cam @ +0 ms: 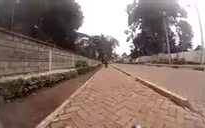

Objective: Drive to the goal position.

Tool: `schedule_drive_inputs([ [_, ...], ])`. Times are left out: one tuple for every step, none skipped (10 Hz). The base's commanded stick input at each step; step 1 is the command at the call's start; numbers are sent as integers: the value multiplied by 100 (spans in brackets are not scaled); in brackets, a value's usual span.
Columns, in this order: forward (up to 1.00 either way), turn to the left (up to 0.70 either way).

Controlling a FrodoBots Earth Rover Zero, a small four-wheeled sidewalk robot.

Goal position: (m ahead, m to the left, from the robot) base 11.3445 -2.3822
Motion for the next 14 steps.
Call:
schedule_drive_inputs([
  [70,0],
  [70,0],
  [70,0],
  [70,0],
  [70,0],
  [70,0],
  [70,0],
  [70,0],
  [70,0],
  [70,0],
  [70,0],
  [70,0],
  [70,0],
  [70,0],
])
